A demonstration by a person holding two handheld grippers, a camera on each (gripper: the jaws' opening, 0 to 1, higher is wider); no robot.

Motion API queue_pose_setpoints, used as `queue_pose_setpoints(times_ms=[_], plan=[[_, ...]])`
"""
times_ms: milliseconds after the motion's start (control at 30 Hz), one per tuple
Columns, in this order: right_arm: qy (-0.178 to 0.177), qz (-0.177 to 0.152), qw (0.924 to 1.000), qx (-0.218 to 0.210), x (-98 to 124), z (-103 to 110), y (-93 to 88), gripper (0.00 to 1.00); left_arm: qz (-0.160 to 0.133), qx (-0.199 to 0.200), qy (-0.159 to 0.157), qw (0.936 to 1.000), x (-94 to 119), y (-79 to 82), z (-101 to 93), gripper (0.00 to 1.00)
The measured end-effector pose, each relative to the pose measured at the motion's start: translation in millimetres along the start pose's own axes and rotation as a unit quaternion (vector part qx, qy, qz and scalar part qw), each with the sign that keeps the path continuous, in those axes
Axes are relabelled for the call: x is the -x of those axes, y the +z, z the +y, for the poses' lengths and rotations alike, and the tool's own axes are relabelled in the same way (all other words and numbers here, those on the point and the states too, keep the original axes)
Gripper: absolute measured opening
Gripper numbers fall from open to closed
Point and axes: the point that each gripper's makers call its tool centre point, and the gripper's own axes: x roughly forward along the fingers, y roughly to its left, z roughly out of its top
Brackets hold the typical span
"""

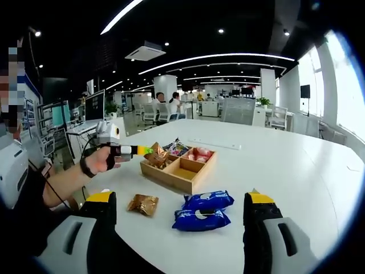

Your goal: Pick up the scattered marshmallows, QQ candies, Oreo cookies, and mixed nuts on the table and sort them into separate containers

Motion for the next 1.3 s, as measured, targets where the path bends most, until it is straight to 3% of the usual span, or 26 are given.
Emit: queue_pose_setpoints(times_ms=[333, 467, 633, 800, 1300], plan=[[-0.004, 0.003, 1.0, 0.002, 0.8, -1.1, -0.8, 0.87, 0.008, -0.025, 0.027, 0.9993, 1.7, -6.7, 6.9, 0.06], [-0.004, 0.004, 1.0, 0.002, 1.0, -1.4, -2.0, 0.87, 0.021, -0.072, 0.057, 0.9956, 0.6, -9.4, 18.5, 0.06], [-0.005, 0.006, 1.0, 0.001, 0.9, -1.1, -3.4, 0.87, 0.02, -0.078, 0.062, 0.9948, 1.1, -10.4, 18.6, 0.06], [-0.004, 0.007, 1.0, 0.001, 0.3, -0.9, -4.1, 0.87, 0.032, -0.131, 0.088, 0.9869, 1.1, -10.8, 23.6, 0.06], [-0.007, 0.012, 0.9999, 0.004, 0.7, -3.1, -6.1, 0.87, 0.053, -0.177, 0.106, 0.9771, -1.4, -19.4, 26.9, 0.06]])
